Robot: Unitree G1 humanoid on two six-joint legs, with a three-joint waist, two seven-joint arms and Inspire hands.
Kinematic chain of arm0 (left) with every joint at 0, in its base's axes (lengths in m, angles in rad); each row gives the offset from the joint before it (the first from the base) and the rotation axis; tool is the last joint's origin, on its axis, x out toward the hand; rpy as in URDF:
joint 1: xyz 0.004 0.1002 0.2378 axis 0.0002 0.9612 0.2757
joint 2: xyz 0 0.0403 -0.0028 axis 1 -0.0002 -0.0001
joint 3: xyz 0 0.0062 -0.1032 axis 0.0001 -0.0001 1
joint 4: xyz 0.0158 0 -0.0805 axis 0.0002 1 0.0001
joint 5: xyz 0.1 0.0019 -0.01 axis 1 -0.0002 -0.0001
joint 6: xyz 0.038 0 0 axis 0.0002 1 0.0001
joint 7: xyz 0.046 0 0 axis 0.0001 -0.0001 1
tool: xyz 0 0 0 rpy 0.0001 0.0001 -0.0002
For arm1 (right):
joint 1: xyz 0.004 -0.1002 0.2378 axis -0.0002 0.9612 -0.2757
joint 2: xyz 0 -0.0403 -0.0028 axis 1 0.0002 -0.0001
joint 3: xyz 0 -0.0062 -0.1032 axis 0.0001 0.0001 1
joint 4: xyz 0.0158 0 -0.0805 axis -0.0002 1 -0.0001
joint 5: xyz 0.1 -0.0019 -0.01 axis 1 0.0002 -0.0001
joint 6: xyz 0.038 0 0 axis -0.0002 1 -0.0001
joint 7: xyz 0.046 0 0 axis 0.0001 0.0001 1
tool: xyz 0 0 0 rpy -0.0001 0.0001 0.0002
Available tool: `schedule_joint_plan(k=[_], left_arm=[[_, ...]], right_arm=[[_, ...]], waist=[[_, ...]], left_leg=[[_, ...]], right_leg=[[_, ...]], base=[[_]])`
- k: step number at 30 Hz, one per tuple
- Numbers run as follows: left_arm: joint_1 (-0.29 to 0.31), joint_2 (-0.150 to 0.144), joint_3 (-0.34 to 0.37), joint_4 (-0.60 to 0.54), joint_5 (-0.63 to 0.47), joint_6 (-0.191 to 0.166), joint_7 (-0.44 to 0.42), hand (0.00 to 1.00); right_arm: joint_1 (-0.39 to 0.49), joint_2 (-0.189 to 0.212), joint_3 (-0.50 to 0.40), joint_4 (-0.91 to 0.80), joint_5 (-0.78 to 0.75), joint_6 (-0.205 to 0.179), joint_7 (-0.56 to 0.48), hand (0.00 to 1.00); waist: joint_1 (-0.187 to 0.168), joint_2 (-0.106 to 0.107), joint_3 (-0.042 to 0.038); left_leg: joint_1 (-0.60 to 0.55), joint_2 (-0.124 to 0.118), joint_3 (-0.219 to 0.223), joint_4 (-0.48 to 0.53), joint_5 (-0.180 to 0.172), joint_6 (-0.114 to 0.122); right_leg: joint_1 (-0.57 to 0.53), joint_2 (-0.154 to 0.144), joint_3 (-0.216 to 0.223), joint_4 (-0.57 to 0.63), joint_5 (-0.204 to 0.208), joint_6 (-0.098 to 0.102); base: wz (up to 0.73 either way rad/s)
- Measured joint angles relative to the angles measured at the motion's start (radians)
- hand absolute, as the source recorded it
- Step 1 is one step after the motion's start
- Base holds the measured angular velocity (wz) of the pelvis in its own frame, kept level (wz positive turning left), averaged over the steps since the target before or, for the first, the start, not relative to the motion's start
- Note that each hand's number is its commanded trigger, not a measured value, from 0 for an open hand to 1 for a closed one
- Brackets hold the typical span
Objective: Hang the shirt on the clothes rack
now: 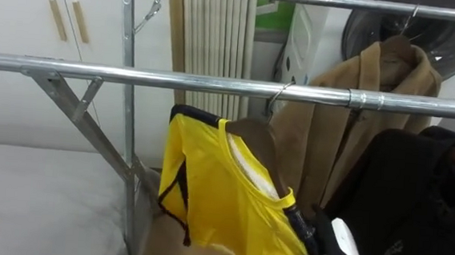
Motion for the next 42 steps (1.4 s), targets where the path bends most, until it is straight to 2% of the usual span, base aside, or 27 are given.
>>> schedule_joint_plan(k=[7, 11, 14, 19, 32, 37, 42], left_arm=[[0.002, -0.005, -0.002, 0.000, 0.003, -0.002, -0.014, 0.00], [0.002, -0.006, -0.003, 0.042, 0.003, -0.029, -0.025, 0.00], [0.002, -0.005, -0.003, 0.054, 0.003, -0.029, -0.044, 0.00], [0.002, -0.001, -0.001, 0.060, 0.003, -0.029, -0.062, 0.00], [0.009, 0.005, -0.002, 0.060, 0.003, -0.030, -0.081, 0.00], [0.009, 0.005, -0.001, 0.059, 0.003, -0.030, -0.081, 0.00], [0.009, 0.005, 0.001, 0.056, 0.003, -0.030, -0.081, 0.00]], right_arm=[[0.016, 0.000, -0.027, -0.063, 0.332, 0.001, 0.003, 0.00], [0.016, 0.000, -0.053, -0.134, 0.547, -0.003, -0.002, 0.00], [0.018, 0.000, -0.061, -0.159, 0.616, -0.003, -0.012, 0.00], [0.018, 0.000, -0.079, -0.160, 0.658, -0.006, -0.016, 0.00], [0.018, 0.000, -0.079, -0.158, 0.691, -0.011, -0.036, 0.00], [0.029, 0.002, -0.079, -0.103, 0.683, -0.031, -0.039, 0.00], [0.099, 0.024, -0.078, -0.028, 0.650, -0.036, -0.030, 0.00]], waist=[[-0.004, 0.010, -0.0008], [-0.023, 0.021, -0.0046], [-0.033, 0.023, -0.0030], [-0.033, 0.022, -0.0021], [-0.033, 0.021, -0.0018], [-0.034, 0.021, -0.0018], [-0.057, 0.020, -0.0023]], left_leg=[[0.007, 0.000, 0.016, -0.011, -0.001, 0.001], [0.012, 0.001, 0.020, -0.013, -0.001, 0.001], [0.017, 0.000, 0.023, -0.014, -0.001, 0.001], [0.017, 0.000, 0.027, -0.021, -0.003, 0.002], [0.017, 0.000, 0.025, -0.016, -0.006, 0.005], [0.017, -0.001, 0.024, -0.015, -0.007, 0.007], [-0.006, -0.001, 0.015, -0.013, -0.011, 0.007]], right_leg=[[0.001, 0.004, 0.016, 0.001, 0.000, 0.001], [0.003, 0.006, 0.020, 0.001, 0.004, -0.006], [0.003, 0.007, 0.022, 0.001, 0.004, -0.005], [0.002, 0.009, 0.027, 0.001, -0.003, 0.005], [0.002, 0.010, 0.034, -0.001, -0.004, 0.007], [0.001, 0.010, 0.033, -0.001, -0.003, 0.006], [-0.016, 0.007, 0.021, 0.002, -0.006, 0.004]], base=[[-0.06], [-0.03], [-0.02], [-0.02], [0.00], [0.01], [0.07]])
